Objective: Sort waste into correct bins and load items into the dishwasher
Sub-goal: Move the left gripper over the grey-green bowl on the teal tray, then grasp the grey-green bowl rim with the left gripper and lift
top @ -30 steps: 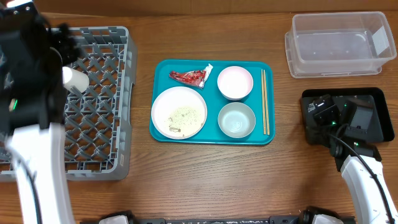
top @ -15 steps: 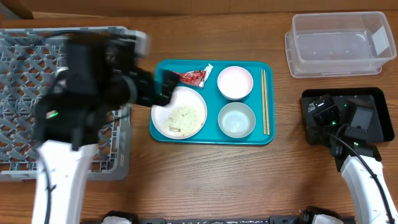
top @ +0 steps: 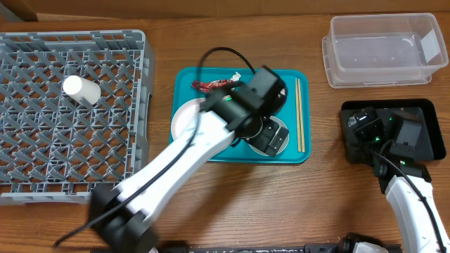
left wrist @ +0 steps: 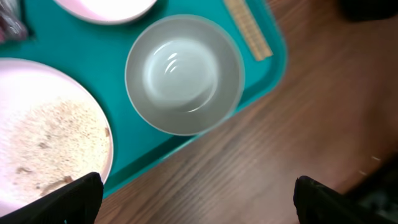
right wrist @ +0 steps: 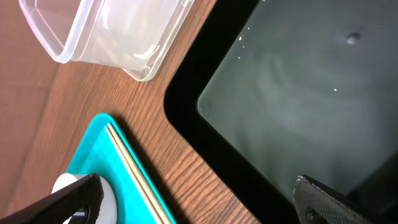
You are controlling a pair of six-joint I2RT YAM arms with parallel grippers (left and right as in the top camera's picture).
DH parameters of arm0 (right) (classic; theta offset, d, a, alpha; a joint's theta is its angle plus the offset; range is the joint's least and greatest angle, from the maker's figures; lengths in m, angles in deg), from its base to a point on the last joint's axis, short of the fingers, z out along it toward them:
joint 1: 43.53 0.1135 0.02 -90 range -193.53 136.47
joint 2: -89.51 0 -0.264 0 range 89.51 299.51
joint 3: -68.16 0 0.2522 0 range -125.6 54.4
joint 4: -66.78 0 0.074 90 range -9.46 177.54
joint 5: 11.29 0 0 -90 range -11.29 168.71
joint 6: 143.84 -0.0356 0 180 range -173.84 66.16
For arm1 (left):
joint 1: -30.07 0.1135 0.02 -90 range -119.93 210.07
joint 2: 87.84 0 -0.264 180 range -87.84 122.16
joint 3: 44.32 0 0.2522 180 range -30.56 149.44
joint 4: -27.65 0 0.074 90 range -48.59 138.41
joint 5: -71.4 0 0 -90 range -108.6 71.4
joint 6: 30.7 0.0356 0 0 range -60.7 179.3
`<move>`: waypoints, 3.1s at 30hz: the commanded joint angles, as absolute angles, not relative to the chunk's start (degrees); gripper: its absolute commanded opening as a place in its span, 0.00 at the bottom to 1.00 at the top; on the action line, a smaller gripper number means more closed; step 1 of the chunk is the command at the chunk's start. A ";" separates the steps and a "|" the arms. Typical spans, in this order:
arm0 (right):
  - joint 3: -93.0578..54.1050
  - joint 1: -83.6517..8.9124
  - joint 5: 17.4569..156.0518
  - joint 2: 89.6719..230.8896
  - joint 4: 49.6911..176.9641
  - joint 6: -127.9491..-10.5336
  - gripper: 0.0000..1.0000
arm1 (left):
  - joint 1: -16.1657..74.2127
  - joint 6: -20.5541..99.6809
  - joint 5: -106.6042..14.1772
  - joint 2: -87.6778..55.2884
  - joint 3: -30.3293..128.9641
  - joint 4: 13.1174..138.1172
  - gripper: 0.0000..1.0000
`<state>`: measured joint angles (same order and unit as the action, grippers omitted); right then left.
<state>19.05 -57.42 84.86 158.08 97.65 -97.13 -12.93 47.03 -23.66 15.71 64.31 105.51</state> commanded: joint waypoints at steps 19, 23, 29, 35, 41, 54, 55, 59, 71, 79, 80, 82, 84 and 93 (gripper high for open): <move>17.63 -57.53 84.99 157.52 97.34 -97.13 1.00 | -17.61 43.40 -30.02 25.32 64.16 93.35 0.63; 17.63 -57.53 84.99 157.52 97.34 -97.13 1.00 | -18.46 43.38 -27.39 25.32 63.44 93.42 0.60; 17.63 -57.53 84.99 157.52 97.34 -97.13 1.00 | -19.14 42.48 -27.20 25.32 59.13 90.16 0.58; 17.63 -57.55 84.97 157.52 97.34 -97.13 1.00 | -19.18 42.35 -27.20 25.32 54.61 85.70 0.58; 17.63 -57.55 84.99 157.52 97.34 -97.13 1.00 | -19.20 43.27 -23.57 25.32 52.20 82.58 0.53; 17.63 -57.53 84.99 157.52 97.34 -97.13 1.00 | -19.20 52.16 -22.54 25.34 51.07 78.38 0.51; 17.63 -57.53 84.99 157.52 97.34 -97.13 1.00 | -19.20 52.89 -22.91 25.37 51.04 78.45 0.50; 17.63 -57.53 84.99 157.52 97.34 -97.13 1.00 | -19.71 54.63 -23.09 25.67 51.00 79.04 0.49; 17.63 -57.55 84.99 157.52 97.34 -97.13 1.00 | -21.67 51.66 -17.49 29.93 51.09 78.14 0.36; 17.63 -57.55 84.97 157.52 97.34 -97.13 1.00 | -21.61 51.55 -17.12 29.63 54.69 78.93 0.28; 17.63 -57.55 84.99 157.52 97.34 -97.13 1.00 | -21.61 51.55 -17.12 29.63 55.20 79.30 0.24; 17.63 -57.55 84.99 157.52 97.34 -97.13 1.00 | -21.61 51.55 -17.12 29.63 56.16 80.09 0.21; 17.63 -57.55 84.99 157.52 97.34 -97.13 1.00 | -21.61 51.55 -17.12 29.63 56.68 80.81 0.12; 17.63 -57.55 84.99 157.52 97.34 -97.13 1.00 | -21.65 49.61 -18.91 29.56 58.48 83.47 0.04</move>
